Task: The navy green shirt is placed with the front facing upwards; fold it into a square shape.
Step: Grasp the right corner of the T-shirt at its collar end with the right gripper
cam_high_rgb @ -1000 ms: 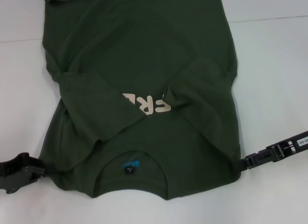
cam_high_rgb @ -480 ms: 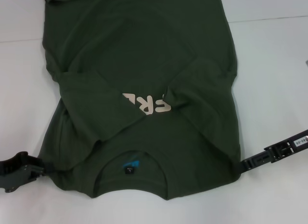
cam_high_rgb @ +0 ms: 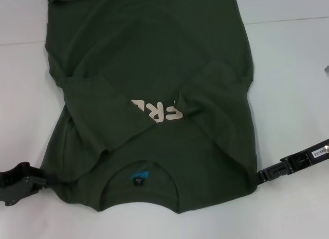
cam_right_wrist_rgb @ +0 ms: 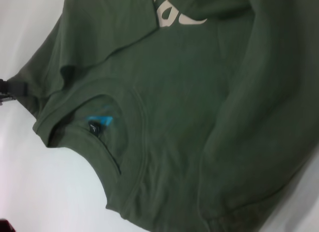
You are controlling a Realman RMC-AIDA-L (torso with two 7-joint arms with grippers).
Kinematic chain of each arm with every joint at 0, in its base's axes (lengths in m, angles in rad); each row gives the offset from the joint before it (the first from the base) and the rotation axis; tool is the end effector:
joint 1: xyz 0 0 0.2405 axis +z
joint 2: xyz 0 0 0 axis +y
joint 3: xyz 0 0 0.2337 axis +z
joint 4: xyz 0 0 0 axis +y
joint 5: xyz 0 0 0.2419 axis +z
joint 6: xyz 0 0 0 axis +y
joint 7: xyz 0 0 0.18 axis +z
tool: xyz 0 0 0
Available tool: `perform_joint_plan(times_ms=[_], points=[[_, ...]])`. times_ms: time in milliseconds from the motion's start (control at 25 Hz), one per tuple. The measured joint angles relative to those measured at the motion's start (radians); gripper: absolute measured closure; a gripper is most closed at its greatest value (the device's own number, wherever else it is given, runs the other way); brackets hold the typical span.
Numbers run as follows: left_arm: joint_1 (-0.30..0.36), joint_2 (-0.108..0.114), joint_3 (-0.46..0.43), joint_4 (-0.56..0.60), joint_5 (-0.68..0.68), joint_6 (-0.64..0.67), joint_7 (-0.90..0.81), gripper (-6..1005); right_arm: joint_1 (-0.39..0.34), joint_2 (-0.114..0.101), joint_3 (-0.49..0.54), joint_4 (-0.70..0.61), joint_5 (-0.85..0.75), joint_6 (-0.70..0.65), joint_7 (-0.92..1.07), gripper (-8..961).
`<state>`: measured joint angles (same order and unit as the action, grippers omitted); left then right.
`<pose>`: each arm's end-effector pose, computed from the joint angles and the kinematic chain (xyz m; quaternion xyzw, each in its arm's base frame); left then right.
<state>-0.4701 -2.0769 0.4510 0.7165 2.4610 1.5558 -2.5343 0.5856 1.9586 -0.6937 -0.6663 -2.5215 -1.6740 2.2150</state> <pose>-0.3408 0.3144 -0.0065 -0.6321 -0.7574 -0.1475 0.0712 0.3175 0.3246 0.0068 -0.8191 0.5732 -0.0097 0.0203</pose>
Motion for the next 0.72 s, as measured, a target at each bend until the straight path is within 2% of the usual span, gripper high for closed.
perform_joint_plan(times_ms=[720], points=[[0.004, -0.002, 0.001, 0.001, 0.001, -0.007, 0.001, 972, 0.016, 0.000, 0.003, 0.007, -0.001, 0.002, 0.045, 28]])
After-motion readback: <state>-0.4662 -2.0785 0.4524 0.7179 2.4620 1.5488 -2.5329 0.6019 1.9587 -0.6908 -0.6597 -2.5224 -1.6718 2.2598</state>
